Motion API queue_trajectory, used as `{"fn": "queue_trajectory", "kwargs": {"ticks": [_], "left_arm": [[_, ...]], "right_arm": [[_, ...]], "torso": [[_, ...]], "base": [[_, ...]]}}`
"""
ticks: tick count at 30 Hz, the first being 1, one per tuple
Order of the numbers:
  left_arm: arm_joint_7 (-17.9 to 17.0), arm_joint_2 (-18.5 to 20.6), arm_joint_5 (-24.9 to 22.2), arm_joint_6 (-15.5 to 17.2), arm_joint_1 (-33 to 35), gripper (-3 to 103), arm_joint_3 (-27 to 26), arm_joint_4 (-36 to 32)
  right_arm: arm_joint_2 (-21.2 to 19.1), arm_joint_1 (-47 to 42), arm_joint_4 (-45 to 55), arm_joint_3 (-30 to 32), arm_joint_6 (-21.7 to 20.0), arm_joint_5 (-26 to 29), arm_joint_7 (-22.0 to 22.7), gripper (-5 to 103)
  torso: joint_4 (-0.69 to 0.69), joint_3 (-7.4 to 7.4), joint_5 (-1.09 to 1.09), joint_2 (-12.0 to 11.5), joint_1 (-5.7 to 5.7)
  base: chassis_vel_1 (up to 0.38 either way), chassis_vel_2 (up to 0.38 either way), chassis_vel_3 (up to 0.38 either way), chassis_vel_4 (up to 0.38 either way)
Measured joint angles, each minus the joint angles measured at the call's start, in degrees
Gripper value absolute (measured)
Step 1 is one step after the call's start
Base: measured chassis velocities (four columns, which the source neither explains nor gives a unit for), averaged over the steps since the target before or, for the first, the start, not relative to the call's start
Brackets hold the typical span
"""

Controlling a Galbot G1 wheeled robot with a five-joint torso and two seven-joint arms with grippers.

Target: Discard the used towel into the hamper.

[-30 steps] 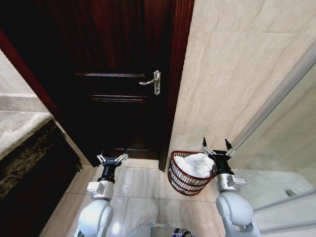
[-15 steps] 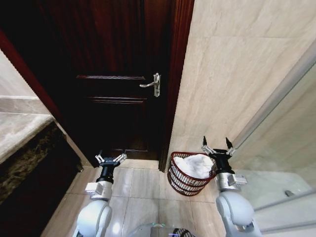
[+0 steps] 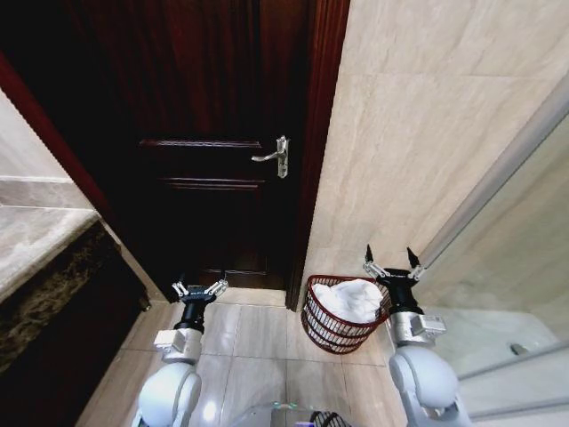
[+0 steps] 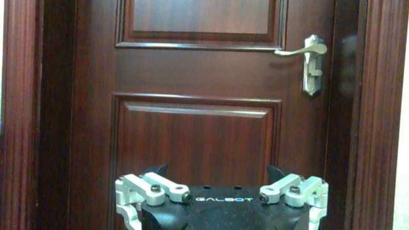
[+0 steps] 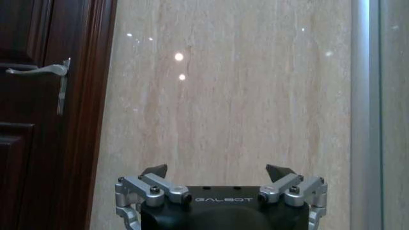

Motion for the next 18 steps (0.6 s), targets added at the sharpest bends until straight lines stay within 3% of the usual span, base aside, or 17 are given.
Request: {"fn": "queue_trajectory", "kwargs": {"ticks": [18], "left_arm": [[0.11,0.12,-0.12,0.47,-0.46,100,-0.56,-0.33]], "right_arm": [[-0.30,0.44,-0.14,-0.11,-0.39,0.15,0.01,100]], "torso": [[0.00,1.73,0.00,3.04,1.32]], "base": [[0.000,0.000,0.000,0.000]]}}
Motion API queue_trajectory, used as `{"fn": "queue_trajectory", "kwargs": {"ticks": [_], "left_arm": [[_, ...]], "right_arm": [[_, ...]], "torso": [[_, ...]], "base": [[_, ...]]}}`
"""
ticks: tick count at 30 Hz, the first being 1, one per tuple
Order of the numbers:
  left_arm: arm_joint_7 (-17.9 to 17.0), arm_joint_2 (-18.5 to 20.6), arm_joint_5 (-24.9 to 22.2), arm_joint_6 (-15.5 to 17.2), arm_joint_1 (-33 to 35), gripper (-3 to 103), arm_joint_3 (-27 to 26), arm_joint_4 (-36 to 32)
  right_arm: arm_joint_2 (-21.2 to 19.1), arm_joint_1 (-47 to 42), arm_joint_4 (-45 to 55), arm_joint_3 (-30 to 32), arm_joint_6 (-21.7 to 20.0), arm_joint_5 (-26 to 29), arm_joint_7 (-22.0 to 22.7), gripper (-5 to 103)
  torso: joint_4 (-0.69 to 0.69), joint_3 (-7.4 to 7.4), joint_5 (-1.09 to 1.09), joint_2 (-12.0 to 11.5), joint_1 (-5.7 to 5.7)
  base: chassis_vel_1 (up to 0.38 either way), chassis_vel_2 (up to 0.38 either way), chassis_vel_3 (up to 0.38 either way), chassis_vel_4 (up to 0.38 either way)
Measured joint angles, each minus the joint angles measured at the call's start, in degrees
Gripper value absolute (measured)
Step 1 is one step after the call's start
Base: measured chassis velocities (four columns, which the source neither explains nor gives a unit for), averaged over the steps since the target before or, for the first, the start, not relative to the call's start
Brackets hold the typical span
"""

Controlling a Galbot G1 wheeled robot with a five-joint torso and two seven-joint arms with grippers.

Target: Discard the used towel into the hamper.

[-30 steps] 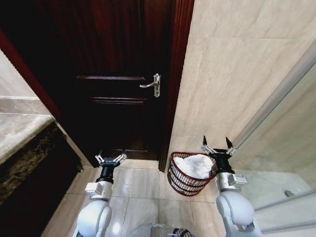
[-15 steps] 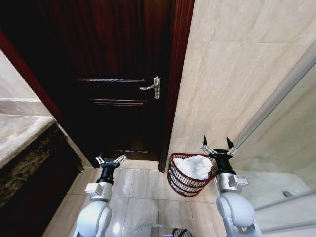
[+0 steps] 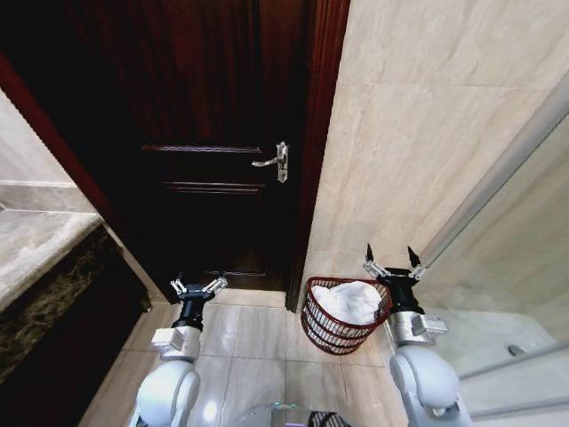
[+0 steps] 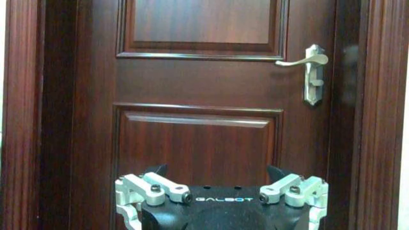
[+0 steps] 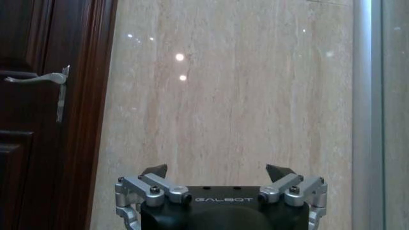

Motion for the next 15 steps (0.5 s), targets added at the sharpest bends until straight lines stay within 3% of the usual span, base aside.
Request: {"fn": "queue_trajectory", "kwargs": {"ticks": [15], "left_arm": [[0.27,-0.50,0.06,0.22,0.42,100,-0.21,-1.02]], "right_arm": [[-0.45,0.58,-0.85,-0.52,-0.32,0.12,0.02,100]], "torso": [[0.00,1.36,0.00,2.40,1.03]], "base": [[0.000,0.000,0.000,0.000]]}}
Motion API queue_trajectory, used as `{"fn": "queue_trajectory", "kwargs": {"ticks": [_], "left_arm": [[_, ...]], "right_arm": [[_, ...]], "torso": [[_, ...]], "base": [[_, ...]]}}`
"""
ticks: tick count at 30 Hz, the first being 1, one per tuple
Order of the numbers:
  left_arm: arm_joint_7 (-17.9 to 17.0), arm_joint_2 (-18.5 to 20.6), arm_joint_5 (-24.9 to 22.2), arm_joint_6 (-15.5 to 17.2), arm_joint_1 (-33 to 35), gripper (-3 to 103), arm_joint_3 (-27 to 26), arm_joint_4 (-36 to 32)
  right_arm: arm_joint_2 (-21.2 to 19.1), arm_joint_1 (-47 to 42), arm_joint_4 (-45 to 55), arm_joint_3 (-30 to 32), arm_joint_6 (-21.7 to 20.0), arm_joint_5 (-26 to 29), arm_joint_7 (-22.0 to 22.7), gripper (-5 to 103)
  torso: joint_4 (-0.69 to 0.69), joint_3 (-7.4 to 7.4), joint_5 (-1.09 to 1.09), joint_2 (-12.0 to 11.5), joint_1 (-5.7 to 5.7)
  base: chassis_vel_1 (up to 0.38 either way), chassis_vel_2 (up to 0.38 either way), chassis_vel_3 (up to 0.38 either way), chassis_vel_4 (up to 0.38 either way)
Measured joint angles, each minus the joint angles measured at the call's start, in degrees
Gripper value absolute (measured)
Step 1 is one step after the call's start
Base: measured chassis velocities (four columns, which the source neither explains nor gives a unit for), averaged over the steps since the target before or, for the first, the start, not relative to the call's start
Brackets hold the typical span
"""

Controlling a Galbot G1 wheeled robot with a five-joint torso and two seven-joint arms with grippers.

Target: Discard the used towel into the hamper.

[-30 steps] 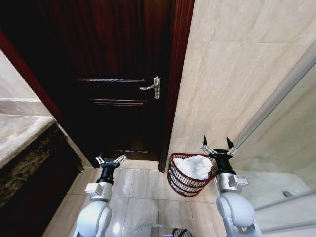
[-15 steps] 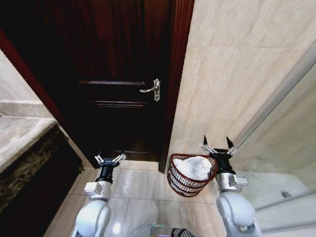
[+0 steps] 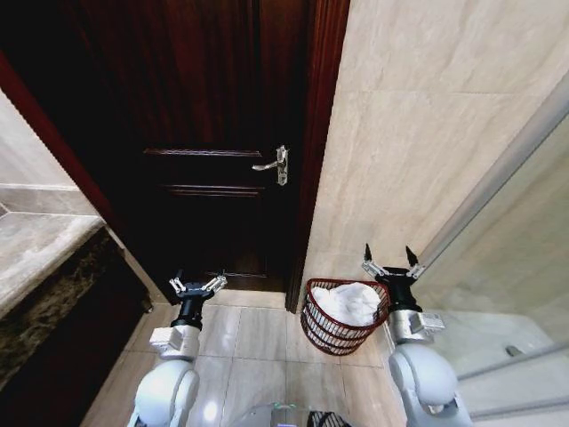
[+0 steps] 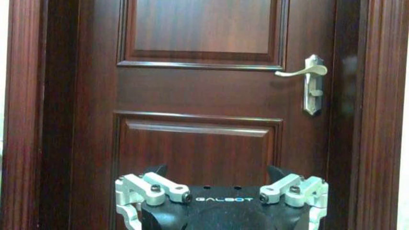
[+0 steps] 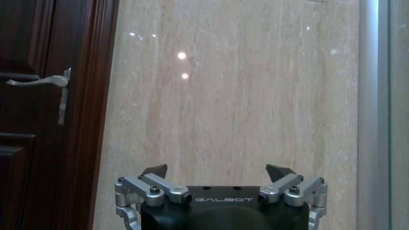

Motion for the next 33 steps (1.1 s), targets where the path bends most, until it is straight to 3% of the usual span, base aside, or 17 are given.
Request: {"fn": "queue_trajectory", "kwargs": {"ticks": [33], "left_arm": [[-0.14,-0.35,1.16,0.17,0.19,100,0.93,-1.35]], "right_arm": [[-1.32,0.71,0.54,1.06,-0.69,1.46,-0.20,100]], "torso": [[0.00,3.24,0.00,5.77,2.53]], "base": [[0.000,0.000,0.000,0.000]]}}
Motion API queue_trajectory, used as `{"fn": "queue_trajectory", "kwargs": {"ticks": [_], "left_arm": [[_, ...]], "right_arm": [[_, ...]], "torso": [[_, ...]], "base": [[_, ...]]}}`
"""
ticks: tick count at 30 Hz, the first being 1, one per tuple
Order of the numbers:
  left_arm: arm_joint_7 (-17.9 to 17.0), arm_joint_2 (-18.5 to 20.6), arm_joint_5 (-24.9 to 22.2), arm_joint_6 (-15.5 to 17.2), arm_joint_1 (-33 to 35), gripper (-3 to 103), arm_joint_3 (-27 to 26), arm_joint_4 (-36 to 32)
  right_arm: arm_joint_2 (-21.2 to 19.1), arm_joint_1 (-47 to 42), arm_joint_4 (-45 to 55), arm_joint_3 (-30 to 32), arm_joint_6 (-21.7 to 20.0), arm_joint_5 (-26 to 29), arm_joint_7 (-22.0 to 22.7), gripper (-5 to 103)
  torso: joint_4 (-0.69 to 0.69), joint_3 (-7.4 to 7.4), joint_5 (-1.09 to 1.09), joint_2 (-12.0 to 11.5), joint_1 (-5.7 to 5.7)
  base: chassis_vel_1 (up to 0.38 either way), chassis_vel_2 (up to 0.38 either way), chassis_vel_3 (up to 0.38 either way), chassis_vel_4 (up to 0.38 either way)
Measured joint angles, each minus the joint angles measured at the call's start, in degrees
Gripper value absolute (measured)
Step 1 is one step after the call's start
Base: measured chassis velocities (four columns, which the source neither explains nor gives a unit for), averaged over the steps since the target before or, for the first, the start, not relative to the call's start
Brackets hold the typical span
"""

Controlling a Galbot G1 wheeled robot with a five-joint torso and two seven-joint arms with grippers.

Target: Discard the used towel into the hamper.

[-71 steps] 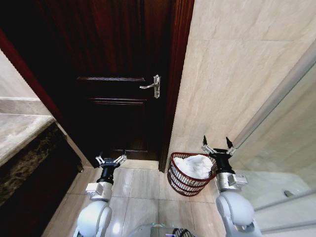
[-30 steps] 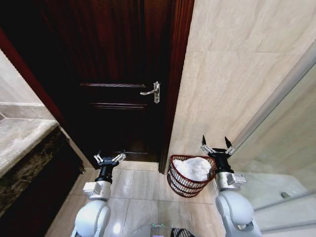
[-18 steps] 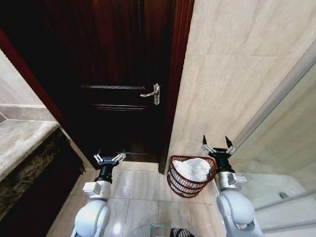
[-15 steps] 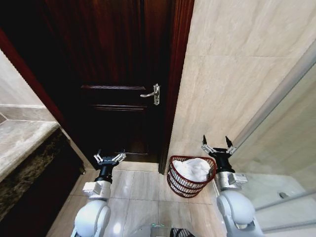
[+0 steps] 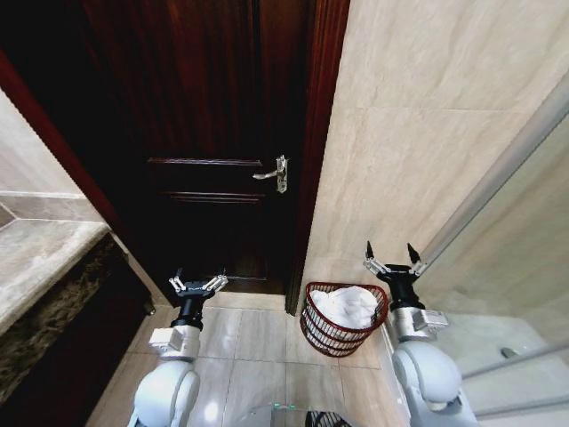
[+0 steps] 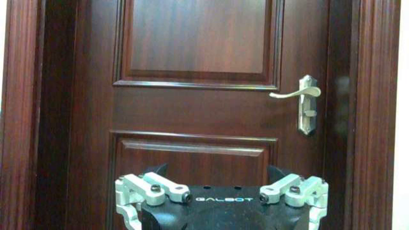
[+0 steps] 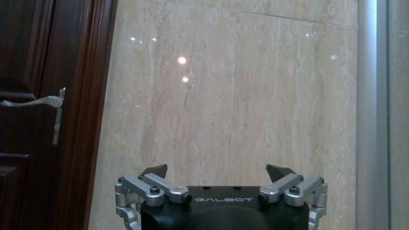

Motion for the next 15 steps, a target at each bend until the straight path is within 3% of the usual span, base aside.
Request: {"fn": "queue_trajectory", "kwargs": {"ticks": [15], "left_arm": [[-0.18,0.02,0.16,0.19,-0.03,100,0.21,-0.42]], "right_arm": [[-0.05,-0.35,0.18,0.67,0.31,0.60,-0.40,100]], "torso": [[0.00,1.76,0.00,3.17,1.41]], "base": [[0.000,0.000,0.000,0.000]]}}
